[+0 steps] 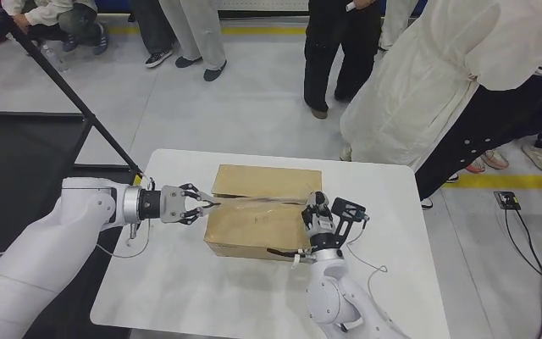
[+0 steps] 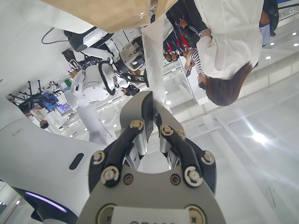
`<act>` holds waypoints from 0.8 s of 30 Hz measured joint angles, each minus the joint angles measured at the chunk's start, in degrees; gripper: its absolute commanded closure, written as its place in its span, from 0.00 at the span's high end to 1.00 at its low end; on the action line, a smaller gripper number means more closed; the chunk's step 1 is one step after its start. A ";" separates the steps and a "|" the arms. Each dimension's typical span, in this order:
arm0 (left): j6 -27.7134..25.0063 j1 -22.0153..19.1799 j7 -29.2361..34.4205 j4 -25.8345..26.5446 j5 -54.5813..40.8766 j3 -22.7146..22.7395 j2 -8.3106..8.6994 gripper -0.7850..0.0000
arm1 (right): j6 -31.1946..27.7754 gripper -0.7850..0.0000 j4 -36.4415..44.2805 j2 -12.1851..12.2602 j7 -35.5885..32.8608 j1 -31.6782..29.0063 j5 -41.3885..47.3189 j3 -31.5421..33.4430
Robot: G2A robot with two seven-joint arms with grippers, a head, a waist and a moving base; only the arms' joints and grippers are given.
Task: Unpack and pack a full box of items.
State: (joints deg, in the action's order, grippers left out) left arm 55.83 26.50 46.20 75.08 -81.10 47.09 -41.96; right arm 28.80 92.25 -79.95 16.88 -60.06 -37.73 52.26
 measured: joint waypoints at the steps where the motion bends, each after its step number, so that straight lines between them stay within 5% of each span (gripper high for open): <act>1: 0.09 -0.07 0.17 -0.24 0.10 -0.09 -0.13 0.00 | 0.46 0.00 -0.10 -0.09 -0.43 0.06 -0.42 0.03; 24: 1.07 -1.38 1.18 -3.32 1.74 -0.44 -2.45 0.00 | 4.55 0.00 2.15 -1.55 -4.72 -3.40 -10.63 1.92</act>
State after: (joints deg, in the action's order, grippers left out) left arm 56.90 25.12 47.37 71.76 -79.37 46.65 -44.40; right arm 33.35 94.40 -81.51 12.16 -63.46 -48.36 54.18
